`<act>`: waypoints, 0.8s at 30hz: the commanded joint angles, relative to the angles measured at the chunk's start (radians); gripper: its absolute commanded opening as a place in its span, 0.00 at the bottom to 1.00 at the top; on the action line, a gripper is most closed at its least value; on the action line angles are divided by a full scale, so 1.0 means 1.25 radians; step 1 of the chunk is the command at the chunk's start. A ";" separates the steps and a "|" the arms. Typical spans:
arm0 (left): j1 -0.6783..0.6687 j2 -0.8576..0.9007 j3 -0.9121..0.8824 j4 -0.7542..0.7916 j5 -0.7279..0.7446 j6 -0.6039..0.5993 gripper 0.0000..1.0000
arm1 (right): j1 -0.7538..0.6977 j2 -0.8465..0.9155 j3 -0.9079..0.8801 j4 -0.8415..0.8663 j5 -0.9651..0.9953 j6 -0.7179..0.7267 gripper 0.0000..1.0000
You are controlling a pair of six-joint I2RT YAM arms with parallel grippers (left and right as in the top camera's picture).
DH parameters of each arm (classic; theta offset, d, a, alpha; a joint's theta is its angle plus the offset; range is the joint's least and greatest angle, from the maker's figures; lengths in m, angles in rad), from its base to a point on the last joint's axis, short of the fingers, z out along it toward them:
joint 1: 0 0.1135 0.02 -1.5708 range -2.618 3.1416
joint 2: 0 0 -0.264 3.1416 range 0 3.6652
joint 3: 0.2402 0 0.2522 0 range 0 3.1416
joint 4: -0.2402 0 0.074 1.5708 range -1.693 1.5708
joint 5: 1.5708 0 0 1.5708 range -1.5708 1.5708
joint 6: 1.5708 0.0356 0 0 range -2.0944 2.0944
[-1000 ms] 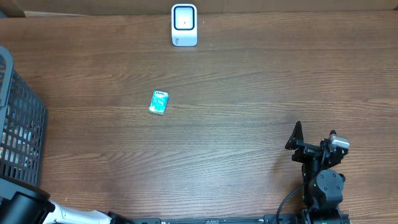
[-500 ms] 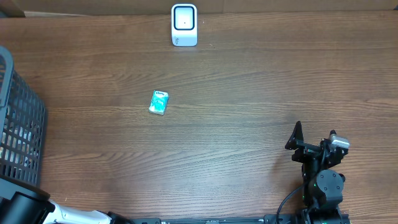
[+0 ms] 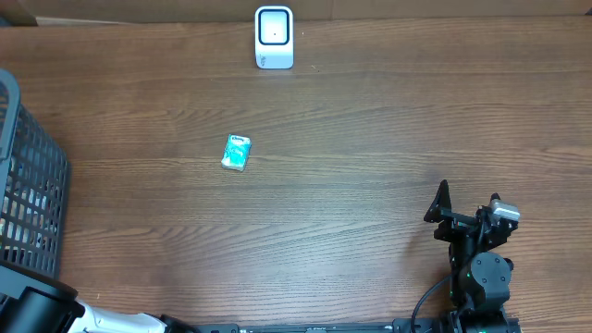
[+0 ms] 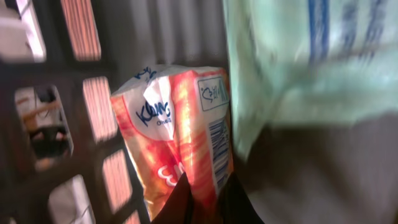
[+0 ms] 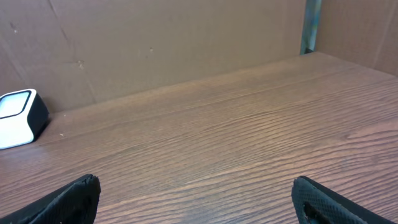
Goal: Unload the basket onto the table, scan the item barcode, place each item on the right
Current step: 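Lower the left gripper into the basket and grasp the orange Kleenex pack, then carry the orange pack beside the green pack and release it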
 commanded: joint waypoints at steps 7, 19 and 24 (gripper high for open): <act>-0.028 0.014 0.345 -0.234 0.063 -0.006 0.04 | -0.002 -0.002 0.008 0.002 0.002 0.002 1.00; -0.151 0.012 0.953 -0.450 0.366 -0.095 0.04 | -0.002 -0.002 0.008 0.002 0.002 0.002 1.00; -0.262 -0.009 1.082 -0.499 0.488 -0.101 0.04 | -0.002 -0.002 0.008 0.002 0.002 0.002 1.00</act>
